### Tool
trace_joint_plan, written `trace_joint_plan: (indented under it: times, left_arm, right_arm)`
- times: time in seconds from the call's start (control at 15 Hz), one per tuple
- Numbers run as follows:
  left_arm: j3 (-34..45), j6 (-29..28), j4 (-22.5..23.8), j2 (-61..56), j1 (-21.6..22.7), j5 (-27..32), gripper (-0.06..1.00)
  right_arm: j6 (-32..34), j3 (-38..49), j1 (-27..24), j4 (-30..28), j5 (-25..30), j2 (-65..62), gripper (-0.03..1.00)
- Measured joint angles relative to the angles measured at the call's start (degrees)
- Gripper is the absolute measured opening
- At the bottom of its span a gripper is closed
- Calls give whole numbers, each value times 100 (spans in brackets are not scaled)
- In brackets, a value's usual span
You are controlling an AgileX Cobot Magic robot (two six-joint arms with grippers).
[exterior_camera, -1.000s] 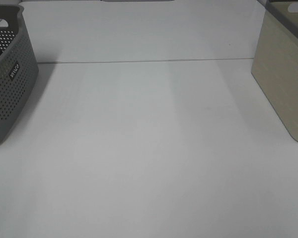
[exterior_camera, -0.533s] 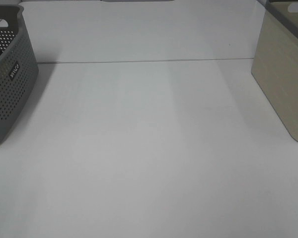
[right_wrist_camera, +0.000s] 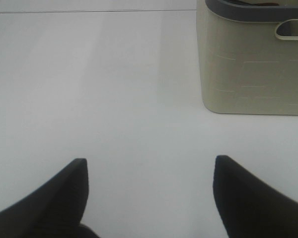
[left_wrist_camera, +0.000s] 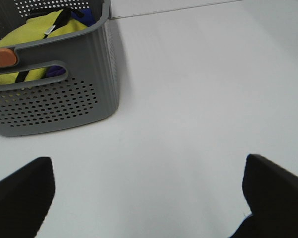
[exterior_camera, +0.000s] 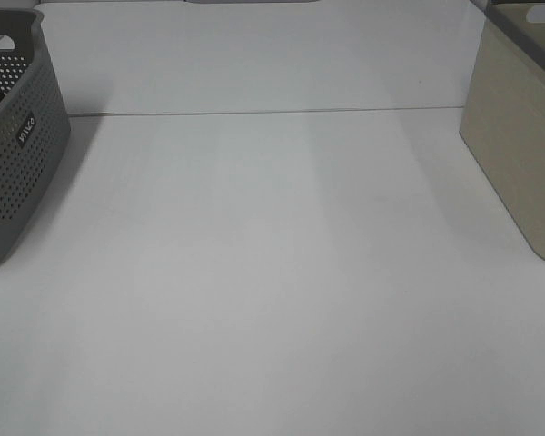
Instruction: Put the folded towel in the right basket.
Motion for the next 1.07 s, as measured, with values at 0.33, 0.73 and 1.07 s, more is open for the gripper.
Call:
trace_joint_plan:
  times: [0.33, 0.73, 1.07]
  left_arm:
    - [0, 0, 0, 0, 0, 0, 98]
    - [0, 0, 0, 0, 0, 0, 98]
    - [0, 0, 0, 0, 0, 0, 98]
  right_arm:
    - [0, 0, 0, 34, 0, 0, 68]
    - [0, 0, 0, 34, 0, 0, 68]
    - [0, 0, 0, 34, 0, 0, 68]
